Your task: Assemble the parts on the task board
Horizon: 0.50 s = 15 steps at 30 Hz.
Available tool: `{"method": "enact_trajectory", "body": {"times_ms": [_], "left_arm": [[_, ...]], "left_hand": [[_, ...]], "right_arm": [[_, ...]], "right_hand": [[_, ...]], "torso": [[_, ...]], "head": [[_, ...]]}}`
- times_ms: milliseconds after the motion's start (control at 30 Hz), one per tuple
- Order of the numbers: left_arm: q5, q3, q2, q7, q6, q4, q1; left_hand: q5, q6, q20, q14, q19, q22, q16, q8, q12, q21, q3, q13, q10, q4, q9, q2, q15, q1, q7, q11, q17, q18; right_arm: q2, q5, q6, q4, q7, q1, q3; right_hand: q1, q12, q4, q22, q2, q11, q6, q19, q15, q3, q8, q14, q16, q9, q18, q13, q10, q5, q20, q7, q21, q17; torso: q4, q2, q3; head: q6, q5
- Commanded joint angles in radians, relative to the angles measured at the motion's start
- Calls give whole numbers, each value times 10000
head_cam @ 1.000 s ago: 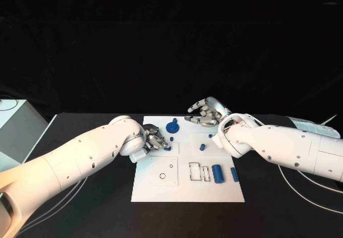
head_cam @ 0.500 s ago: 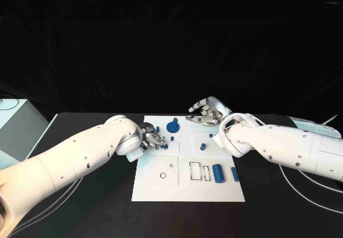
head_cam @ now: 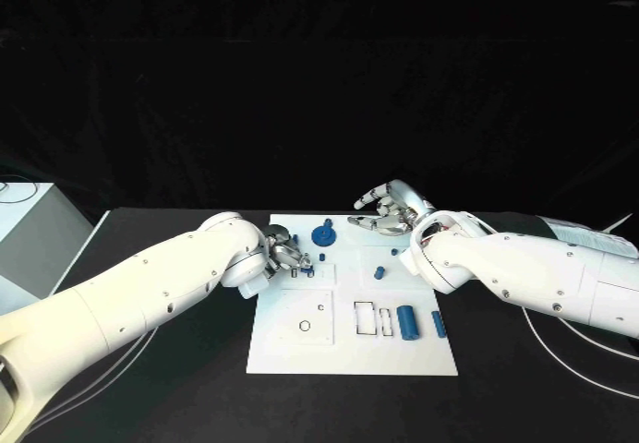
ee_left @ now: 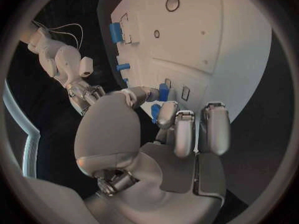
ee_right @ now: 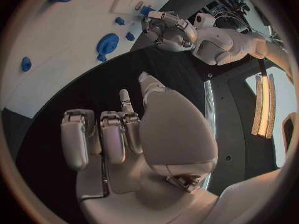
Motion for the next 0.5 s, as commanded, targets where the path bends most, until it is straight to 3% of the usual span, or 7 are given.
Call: {"method": "enact_trajectory", "body": {"times_ms": [33, 500], "left_arm": [[-509, 2, 102, -41, -74, 5, 14], [-696, -6, 304, -335, 121, -139, 15]], "left_hand": [[61, 585, -30, 1057, 49, 26, 43, -29, 56, 65, 1328, 9, 88, -1390, 2285, 31, -68, -65, -509, 2, 2634, -136], [104, 606, -35, 1057, 54, 30, 43, -33, 38, 67, 1332, -15, 83, -1403, 2296, 27, -76, -77, -515, -2, 2634, -137]], "right_arm": [[16, -107, 157, -3, 18, -6, 3], [25, -119, 178, -8, -4, -7, 3]], "right_hand": [[-109, -4, 29, 1868, -5, -45, -66, 668, -14, 53, 37, 1044, 43, 12, -59, 2494, 879, 57, -5, 2, -43, 2634], [-109, -4, 29, 1868, -5, -45, -66, 668, -14, 53, 37, 1044, 43, 12, -59, 2494, 879, 57, -5, 2, -43, 2634]], "torso": [[-6, 11, -14], [-11, 12, -12]], "head": [[-19, 9], [-55, 27]]}}
